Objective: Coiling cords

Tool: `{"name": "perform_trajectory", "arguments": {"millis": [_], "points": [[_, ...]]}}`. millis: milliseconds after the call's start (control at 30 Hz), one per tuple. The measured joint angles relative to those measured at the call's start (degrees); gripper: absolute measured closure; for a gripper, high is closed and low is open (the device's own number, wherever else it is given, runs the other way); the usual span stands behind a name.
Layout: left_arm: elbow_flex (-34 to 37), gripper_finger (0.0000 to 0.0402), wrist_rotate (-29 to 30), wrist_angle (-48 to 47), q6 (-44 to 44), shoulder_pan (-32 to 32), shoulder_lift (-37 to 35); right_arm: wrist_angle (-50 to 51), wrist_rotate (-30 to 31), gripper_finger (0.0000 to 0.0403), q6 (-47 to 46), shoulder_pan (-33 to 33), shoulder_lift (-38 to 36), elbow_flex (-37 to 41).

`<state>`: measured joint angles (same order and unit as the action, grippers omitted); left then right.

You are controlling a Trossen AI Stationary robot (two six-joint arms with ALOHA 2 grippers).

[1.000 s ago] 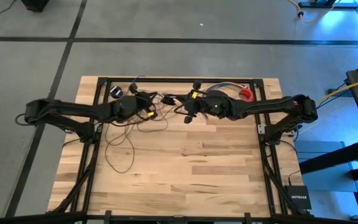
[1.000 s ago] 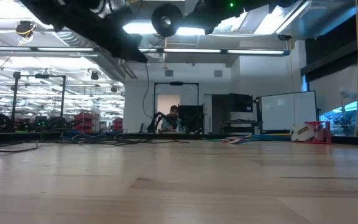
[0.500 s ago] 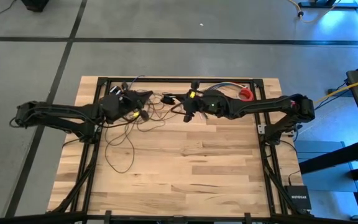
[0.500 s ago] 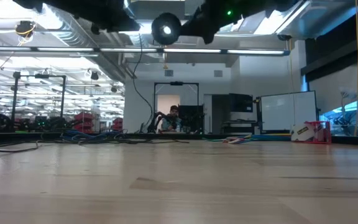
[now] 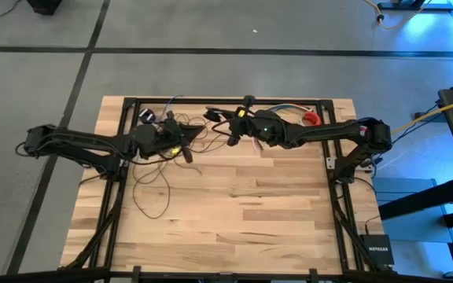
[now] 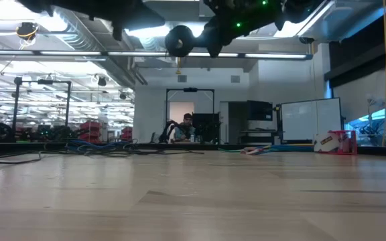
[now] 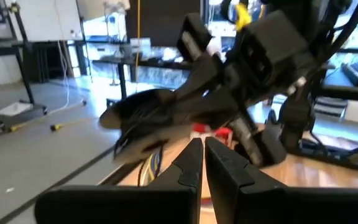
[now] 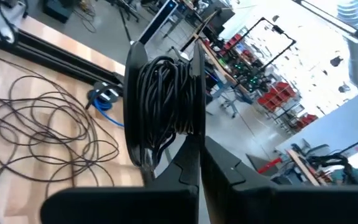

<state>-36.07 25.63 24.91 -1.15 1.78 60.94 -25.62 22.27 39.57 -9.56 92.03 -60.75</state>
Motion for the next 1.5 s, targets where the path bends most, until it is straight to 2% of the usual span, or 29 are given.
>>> {"name": "perform_trajectory", "arguments": {"millis": [133, 333, 500, 633, 800, 933, 1033, 1100, 1200, 1367, 1500], "points": [[0.0, 0.0389, -0.7, 4.6, 3.4, -0.5, 2.8, 0.1, -1.3, 0.0398, -0.1, 0.0, 0.0, 0.0], [0.0, 0.0389, -0.6, -5.6, 8.2, -1.5, 0.5, 1.6, 2.7, 0.0398, 1.7, 0.1, 0.0, 0.0], [0.1, 0.0383, -0.7, -11.8, 3.9, -1.0, 2.8, 1.3, 2.2, 0.0398, 2.7, 0.2, 0.0, 0.0], [0.1, 0.0343, -0.5, -11.1, 1.1, -0.1, 8.3, 1.4, 2.2, 0.0398, 2.8, 0.2, 0.0, -0.7], [0.1, 0.0274, -0.6, -0.8, 0.1, 2.0, 18.1, 1.3, 2.2, 0.0398, 2.8, 0.2, 0.0, -1.4], [0.1, 0.0247, -0.8, 11.8, 0.3, 4.4, 25.6, 2.0, 2.2, 0.0398, 2.8, 0.2, 0.0, -1.5], [0.1, 0.0244, -1.9, 19.9, 1.8, 6.1, 30.9, 2.6, 2.6, 0.0398, 2.8, 0.2, 0.0, -1.5], [0.1, 0.0246, -5.6, 24.2, 3.2, 7.0, 34.0, 2.9, 2.6, 0.0398, 2.8, 0.2, 0.0, -1.5], [0.1, 0.0253, -6.9, 29.7, 6.0, 7.4, 37.2, 3.5, 2.6, 0.0398, 2.8, 0.2, 0.0, -1.5], [0.1, 0.0260, -6.0, 34.6, 9.1, 8.6, 39.0, 3.2, 2.6, 0.0398, 3.2, 0.2, 0.0, -1.5], [0.0, 0.0261, -5.9, 34.8, 10.9, 9.3, 39.0, 3.2, 2.6, 0.0398, 4.0, 0.2, 0.0, -1.5]]}}
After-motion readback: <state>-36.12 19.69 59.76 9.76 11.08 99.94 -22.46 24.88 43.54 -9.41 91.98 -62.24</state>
